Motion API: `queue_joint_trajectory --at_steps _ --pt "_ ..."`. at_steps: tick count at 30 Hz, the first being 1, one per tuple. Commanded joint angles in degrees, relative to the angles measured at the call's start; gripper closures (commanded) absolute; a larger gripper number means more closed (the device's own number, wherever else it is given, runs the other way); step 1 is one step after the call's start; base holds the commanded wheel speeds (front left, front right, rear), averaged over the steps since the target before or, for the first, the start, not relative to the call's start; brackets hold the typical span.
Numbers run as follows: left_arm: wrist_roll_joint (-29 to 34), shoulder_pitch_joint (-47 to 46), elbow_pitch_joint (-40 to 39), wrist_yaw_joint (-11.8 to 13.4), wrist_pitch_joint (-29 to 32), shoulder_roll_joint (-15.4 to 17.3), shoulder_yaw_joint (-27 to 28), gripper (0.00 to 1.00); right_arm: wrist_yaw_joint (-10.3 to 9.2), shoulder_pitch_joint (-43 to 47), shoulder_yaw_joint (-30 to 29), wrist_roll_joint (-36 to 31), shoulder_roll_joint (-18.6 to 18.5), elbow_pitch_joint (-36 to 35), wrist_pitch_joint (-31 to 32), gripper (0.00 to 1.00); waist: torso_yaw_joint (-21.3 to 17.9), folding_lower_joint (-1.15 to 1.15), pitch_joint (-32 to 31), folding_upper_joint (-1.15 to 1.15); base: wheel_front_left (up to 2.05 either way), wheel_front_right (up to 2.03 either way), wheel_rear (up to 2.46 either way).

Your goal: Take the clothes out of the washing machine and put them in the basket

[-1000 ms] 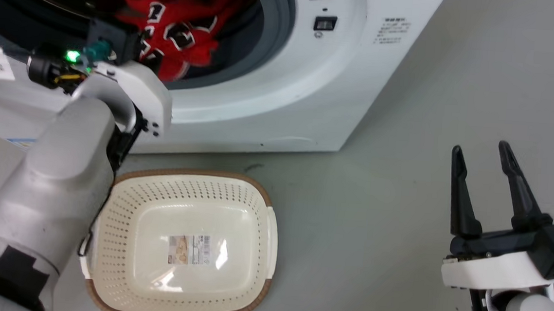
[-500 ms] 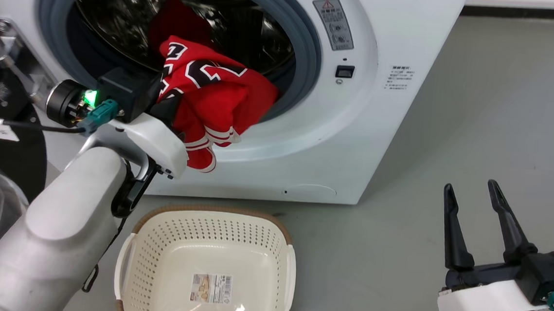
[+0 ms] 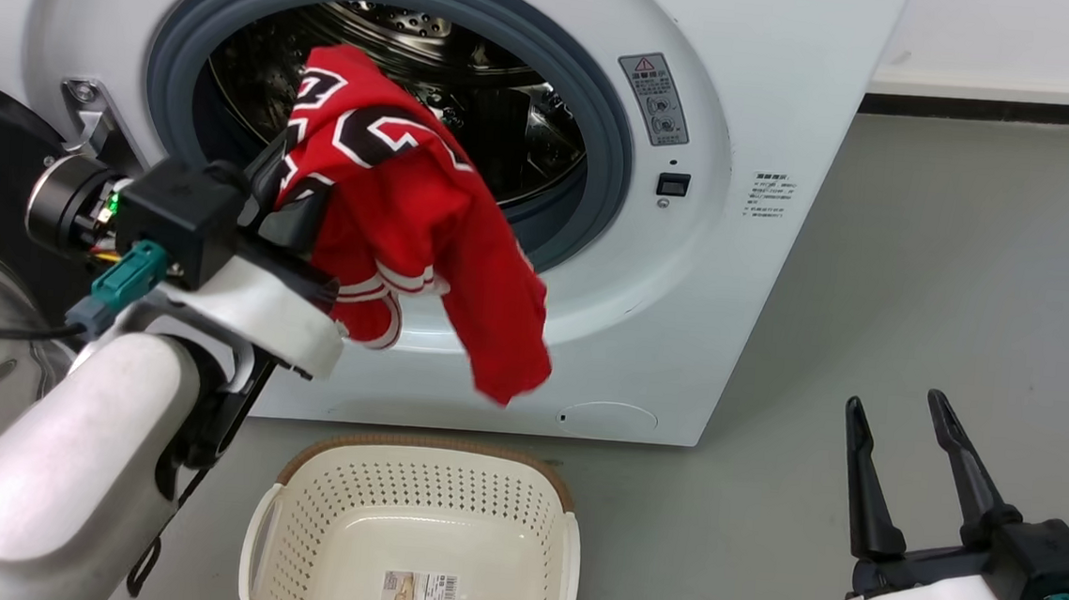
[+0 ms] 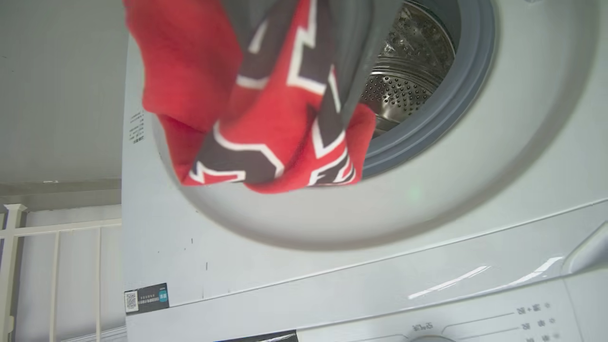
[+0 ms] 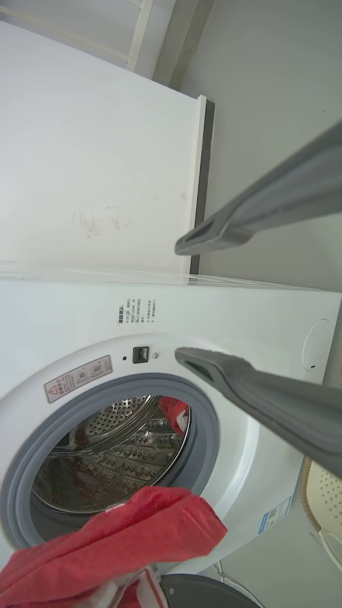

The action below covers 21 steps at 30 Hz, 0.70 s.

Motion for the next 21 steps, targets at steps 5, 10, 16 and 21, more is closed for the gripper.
queue_joint_trajectory --at_steps 5,10,16,21 --pt "0.1 3.2 -5.4 2.1 1.5 2.3 0.5 1.0 -0.04 0.9 0.2 0.5 0.1 -0.5 -0.1 0.0 -0.1 0.01 -0.5 0.0 0.0 0.0 0.0" --pt "-0.4 5.7 -7.7 3.2 2.2 3.3 0.2 1.0 -0.04 0.8 0.2 0.7 0.1 -0.9 -0.1 0.0 -0.3 0.01 0.0 0.0 0.0 0.0 0.0" --pt "-1.1 9.6 -9.0 4.0 2.3 3.8 -0.8 1.0 -0.04 -0.2 0.1 0.8 0.1 -1.4 -0.1 0.0 -0.6 0.01 1.6 0.0 0.0 0.0 0.0" --pt "-1.6 13.4 -8.0 4.2 1.9 3.7 -2.2 1.0 -0.04 -1.2 -0.1 0.5 0.1 -1.7 -0.1 0.0 -0.8 0.01 4.0 0.0 0.0 0.0 0.0"
